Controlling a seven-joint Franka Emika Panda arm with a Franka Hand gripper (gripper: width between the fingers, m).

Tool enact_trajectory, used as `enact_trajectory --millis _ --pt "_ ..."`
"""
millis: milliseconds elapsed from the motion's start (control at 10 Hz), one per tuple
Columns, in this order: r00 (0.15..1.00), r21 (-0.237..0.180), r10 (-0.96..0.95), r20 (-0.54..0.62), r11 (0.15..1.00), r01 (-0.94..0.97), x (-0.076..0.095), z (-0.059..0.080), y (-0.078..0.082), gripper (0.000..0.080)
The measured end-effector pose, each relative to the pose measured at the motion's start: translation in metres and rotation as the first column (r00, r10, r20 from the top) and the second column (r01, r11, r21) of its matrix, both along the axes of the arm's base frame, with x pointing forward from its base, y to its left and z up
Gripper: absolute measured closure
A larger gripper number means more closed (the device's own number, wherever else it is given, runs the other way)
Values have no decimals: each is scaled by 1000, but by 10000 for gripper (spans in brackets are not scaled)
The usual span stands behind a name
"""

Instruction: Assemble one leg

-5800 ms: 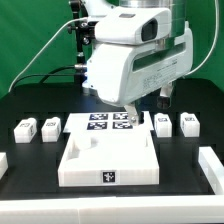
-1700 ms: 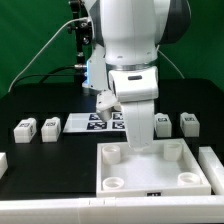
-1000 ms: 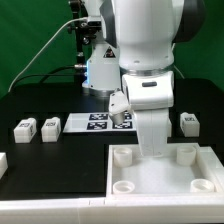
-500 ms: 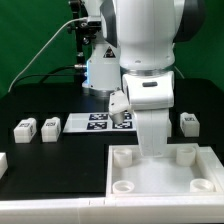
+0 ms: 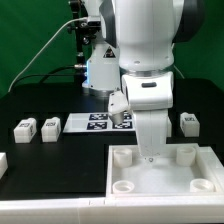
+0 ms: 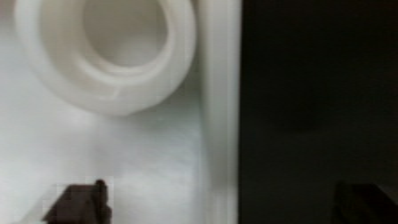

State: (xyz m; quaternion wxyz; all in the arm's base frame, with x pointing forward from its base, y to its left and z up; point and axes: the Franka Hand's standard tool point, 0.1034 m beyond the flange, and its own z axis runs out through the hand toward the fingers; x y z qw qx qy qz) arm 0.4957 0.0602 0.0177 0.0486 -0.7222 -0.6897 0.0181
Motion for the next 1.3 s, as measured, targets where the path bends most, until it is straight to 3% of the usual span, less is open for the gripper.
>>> enact_trajectory --millis 500,700,900,1000,1300 --pt "1000 -1 -4 2 1000 4 1 2 -2 150" --pt "998 -11 -64 23 998 64 6 22 -1 150" --pt "989 -19 -138 47 990 139 2 46 14 150" --pt "969 -25 -244 41 969 245 -1 47 21 150" --pt "806 -58 -592 22 804 592 -17 42 48 150"
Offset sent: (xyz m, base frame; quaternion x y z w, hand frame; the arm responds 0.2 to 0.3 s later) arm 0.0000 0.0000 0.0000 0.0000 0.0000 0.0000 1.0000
